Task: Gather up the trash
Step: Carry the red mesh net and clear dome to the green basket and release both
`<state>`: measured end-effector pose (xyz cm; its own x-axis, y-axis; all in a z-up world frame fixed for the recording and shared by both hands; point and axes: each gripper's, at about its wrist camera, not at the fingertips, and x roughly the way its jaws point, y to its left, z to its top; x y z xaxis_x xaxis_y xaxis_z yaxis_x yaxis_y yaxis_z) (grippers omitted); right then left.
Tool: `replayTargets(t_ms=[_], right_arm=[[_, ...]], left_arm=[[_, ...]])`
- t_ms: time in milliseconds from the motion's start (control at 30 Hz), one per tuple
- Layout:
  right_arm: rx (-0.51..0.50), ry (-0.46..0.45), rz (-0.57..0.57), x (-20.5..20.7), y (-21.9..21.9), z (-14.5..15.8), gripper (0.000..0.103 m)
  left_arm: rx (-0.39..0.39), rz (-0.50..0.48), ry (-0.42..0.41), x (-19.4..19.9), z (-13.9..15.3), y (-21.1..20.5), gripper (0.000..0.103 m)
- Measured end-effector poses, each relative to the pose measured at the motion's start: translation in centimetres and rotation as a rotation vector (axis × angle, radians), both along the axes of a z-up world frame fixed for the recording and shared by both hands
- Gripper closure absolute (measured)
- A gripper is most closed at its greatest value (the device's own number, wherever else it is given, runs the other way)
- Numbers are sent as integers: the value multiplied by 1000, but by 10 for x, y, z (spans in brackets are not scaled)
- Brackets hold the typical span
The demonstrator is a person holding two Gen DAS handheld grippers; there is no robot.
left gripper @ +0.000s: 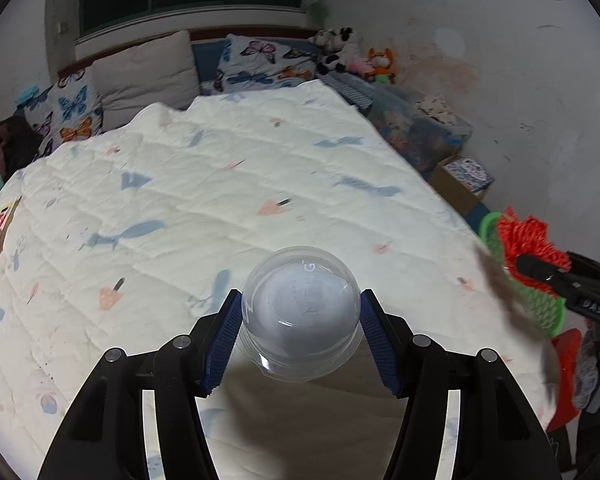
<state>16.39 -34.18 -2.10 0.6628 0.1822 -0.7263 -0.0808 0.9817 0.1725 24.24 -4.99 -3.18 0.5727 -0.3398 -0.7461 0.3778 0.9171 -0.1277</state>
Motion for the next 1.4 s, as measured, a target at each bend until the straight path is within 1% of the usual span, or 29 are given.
replayTargets(t_ms=[233, 433, 700, 833, 1000, 1133, 1200, 1400], right_arm=[[-4, -3, -59, -21, -31, 4, 55], [-16, -8, -128, -37, -63, 7, 54], [-30, 24, -234, -50, -113, -5, 53], [-28, 36, -273, -56, -130, -11, 52], [3, 45, -310, -62, -150, -15, 50], [12, 41, -335, -67, -160, -16, 41], [7, 35, -345, -71, -163, -14, 35], [12, 19, -357, -82, -171, -7, 32]], left_arm=[[-20, -66, -27, -14, 20, -34, 45], [-23, -122, -39, -24, 29, -64, 45], [-21, -189, -52, -35, 39, -100, 45], [-18, -216, -53, -39, 41, -116, 45], [-14, -248, -54, -41, 44, -137, 45], [-14, -280, -62, -45, 47, -157, 45], [-11, -298, -65, -48, 47, -168, 45], [-8, -342, -57, -54, 46, -195, 45]])
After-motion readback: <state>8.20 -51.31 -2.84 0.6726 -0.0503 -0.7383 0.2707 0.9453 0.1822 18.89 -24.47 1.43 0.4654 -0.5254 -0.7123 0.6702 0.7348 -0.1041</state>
